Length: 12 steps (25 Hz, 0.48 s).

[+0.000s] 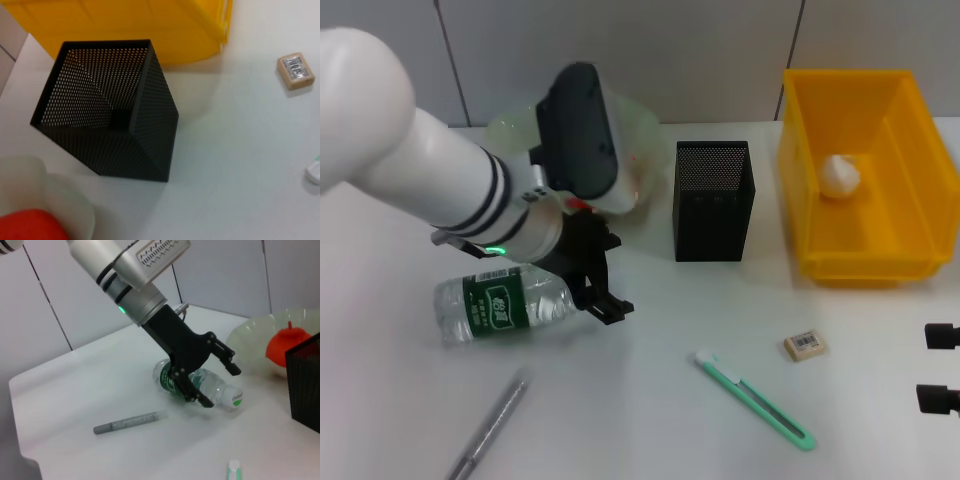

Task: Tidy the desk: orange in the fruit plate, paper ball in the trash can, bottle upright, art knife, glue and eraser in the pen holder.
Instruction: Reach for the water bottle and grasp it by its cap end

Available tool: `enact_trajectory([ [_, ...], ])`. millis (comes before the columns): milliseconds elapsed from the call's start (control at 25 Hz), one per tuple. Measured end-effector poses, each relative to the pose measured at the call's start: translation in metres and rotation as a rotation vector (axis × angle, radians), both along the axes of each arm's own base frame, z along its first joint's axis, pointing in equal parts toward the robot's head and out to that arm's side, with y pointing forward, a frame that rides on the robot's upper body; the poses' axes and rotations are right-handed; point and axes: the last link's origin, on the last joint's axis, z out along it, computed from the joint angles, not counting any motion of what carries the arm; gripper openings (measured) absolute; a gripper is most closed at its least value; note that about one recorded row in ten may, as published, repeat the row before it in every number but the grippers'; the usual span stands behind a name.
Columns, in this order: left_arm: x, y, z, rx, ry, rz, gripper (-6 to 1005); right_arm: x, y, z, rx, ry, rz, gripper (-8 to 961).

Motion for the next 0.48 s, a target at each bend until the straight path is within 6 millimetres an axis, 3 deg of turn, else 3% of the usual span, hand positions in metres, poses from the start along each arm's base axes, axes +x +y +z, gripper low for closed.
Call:
enact_trajectory([
  [80,0.002,0.003,-0.011,0.019,0.038,-0.014,859,0.001,-0.001,0.0,-0.005,-0.002,-0.002,785],
  [480,-0.001,0.011,-0.02,0.04,0.1,-0.013,848,0.002,-0.004,-0.001,-0.017,-0.005,0.001,785],
])
